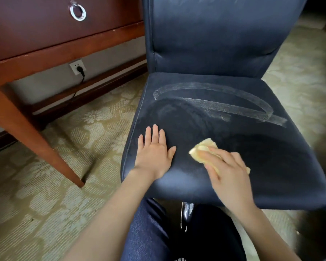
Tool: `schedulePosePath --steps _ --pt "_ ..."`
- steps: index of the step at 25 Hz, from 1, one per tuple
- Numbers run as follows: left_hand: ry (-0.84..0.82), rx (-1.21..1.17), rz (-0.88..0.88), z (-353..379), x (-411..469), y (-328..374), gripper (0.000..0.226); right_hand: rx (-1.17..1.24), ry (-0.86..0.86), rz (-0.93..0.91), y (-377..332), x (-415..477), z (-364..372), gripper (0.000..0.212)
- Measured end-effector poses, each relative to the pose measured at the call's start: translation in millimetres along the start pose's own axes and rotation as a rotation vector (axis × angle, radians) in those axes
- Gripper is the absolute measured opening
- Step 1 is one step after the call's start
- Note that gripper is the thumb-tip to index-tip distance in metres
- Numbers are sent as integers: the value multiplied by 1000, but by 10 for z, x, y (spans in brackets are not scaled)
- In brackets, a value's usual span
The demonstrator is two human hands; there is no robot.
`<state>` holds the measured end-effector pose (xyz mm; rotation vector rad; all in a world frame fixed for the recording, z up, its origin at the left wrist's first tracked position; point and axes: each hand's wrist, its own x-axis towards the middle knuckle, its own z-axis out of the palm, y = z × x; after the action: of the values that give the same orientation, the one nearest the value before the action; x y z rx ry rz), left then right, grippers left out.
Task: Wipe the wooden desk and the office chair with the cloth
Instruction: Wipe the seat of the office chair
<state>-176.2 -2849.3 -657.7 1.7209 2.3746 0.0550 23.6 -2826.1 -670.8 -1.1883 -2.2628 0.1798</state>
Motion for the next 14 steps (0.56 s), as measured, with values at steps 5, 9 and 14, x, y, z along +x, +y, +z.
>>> schedulePosePath --steps 5,9,14 --pt "-27 122 -3 21 30 55 85 -172 128 320 617 44 -227 24" --pt "16 150 17 61 25 37 87 -288 110 495 804 564 -149 28" --pt "27 171 22 79 38 24 87 -401 -115 410 316 1186 263 29"
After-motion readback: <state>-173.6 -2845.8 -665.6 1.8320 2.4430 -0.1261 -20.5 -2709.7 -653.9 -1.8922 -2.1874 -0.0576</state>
